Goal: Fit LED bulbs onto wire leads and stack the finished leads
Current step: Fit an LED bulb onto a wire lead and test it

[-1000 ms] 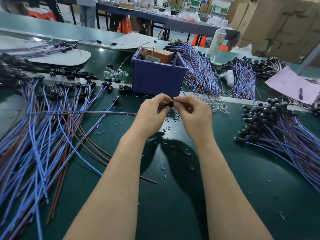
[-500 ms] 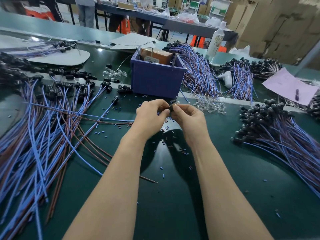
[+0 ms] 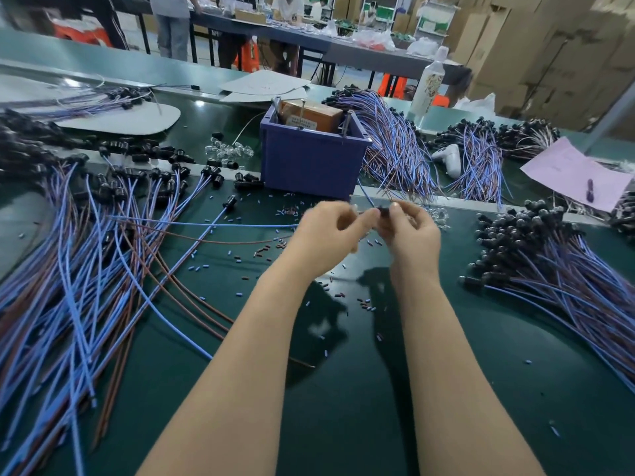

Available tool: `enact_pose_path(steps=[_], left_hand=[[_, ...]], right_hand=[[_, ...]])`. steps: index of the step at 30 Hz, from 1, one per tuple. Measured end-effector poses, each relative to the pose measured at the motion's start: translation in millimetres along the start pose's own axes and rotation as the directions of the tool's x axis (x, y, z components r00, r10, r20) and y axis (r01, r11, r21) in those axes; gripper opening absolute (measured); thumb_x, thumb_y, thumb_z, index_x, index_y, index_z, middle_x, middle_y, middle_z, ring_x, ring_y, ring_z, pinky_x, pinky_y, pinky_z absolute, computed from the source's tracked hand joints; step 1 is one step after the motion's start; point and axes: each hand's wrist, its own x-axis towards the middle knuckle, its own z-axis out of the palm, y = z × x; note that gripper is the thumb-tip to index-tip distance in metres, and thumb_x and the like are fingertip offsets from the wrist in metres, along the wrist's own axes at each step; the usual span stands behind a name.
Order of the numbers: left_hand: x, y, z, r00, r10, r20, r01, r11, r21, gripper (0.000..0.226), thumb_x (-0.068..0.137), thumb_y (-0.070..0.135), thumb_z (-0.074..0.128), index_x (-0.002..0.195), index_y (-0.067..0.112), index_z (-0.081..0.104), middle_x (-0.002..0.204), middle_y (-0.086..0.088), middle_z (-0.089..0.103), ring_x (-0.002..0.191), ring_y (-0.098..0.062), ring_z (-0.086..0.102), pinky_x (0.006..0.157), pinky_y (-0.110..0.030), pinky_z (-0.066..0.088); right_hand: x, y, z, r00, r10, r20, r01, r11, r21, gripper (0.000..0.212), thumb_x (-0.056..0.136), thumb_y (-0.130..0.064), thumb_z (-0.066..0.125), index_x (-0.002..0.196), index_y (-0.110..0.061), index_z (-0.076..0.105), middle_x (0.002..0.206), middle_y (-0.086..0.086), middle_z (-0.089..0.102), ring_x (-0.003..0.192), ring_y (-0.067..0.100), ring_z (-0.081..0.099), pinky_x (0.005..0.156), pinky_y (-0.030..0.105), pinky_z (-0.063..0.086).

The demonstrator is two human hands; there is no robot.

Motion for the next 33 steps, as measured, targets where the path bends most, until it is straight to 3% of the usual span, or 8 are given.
enact_pose_path(steps=[4,9,11,16,19,25,29,33], left_hand=[[1,6,8,0.831,-0.430,0.353,0.557,0.650,-0.517,0.051,0.096,0.054,0.034,0.098,0.008,0.054,0.044,0.001,0.056,0.032,-0.006,0.036,0.036,-0.012,0.029],[10,-12,-19,0.862,-0.506,-0.026,0.099,0.217,-0.971,0.022,0.102,0.023,0.039,0.086,0.013,0.051,0.041,0.010,0.038,0.032,-0.001,0.027,0.034,-0.012,0.022],[10,-22,-25,0.810,-0.560,-0.177,-0.026,0.267,-0.963,0.027,0.102,0.019,0.038,0.081,0.011,0.053,0.047,0.008,0.039,0.033,-0.001,0.029,0.035,-0.013,0.024],[10,-33,-14,0.745,-0.446,-0.495,0.140,0.831,-0.538,0.037,0.101,0.021,0.042,0.067,0.014,0.056,0.055,0.003,0.052,0.048,-0.007,0.045,0.056,-0.024,0.037],[11,-33,-12,0.784,-0.382,-0.489,0.143,0.878,-0.456,0.038,0.098,0.023,0.048,0.063,0.014,0.057,0.047,0.007,0.055,0.043,-0.005,0.047,0.057,-0.021,0.040],[9,-21,0,0.897,-0.324,-0.302,0.128,0.843,-0.523,0.032,0.096,0.022,0.054,0.069,0.007,0.061,0.042,0.009,0.053,0.039,-0.001,0.044,0.050,-0.018,0.043],[9,-20,2,0.917,-0.278,-0.287,0.142,0.899,-0.415,0.023,0.096,0.022,0.052,0.086,0.005,0.064,0.062,0.003,0.056,0.061,-0.015,0.052,0.071,-0.032,0.047],[8,-20,5,0.939,-0.269,-0.214,0.176,0.911,-0.373,0.017,0.097,0.016,0.050,0.085,0.010,0.061,0.069,-0.002,0.061,0.064,-0.015,0.056,0.059,-0.019,0.043]], right_hand=[[10,3,-12,0.998,0.053,-0.023,-0.054,0.996,-0.064,0.025,0.098,-0.009,0.046,0.077,-0.014,0.058,0.069,0.003,0.055,0.060,0.009,0.050,0.054,0.014,0.045],[18,2,-22,0.997,0.018,-0.080,-0.041,0.955,-0.294,0.031,0.099,-0.013,0.043,0.070,-0.018,0.053,0.064,0.000,0.052,0.057,0.011,0.046,0.051,0.017,0.043],[20,2,-26,0.987,-0.025,-0.156,-0.041,0.912,-0.409,0.026,0.096,-0.016,0.045,0.071,-0.016,0.051,0.070,0.005,0.053,0.068,0.021,0.047,0.064,0.029,0.041],[7,-1,-23,0.961,-0.255,-0.104,0.076,0.608,-0.790,0.019,0.091,-0.022,0.049,0.087,-0.008,0.062,0.099,0.016,0.062,0.093,0.030,0.052,0.079,0.031,0.036],[-6,-3,-10,0.929,-0.366,0.061,0.237,0.461,-0.855,0.022,0.091,-0.028,0.052,0.092,-0.011,0.067,0.099,0.008,0.066,0.100,0.028,0.055,0.093,0.036,0.036],[-32,7,23,0.832,-0.223,0.508,0.515,0.649,-0.560,0.018,0.094,-0.015,0.052,0.094,-0.013,0.069,0.074,-0.007,0.063,0.071,0.012,0.059,0.068,0.020,0.042],[-28,13,25,0.888,-0.176,0.424,0.405,0.735,-0.544,0.017,0.095,-0.013,0.051,0.087,-0.014,0.066,0.069,-0.007,0.062,0.065,0.012,0.058,0.068,0.026,0.047],[-26,15,26,0.956,-0.085,0.282,0.211,0.866,-0.453,0.018,0.097,-0.011,0.045,0.082,-0.015,0.053,0.072,0.002,0.064,0.056,0.003,0.063,0.063,0.026,0.056]])
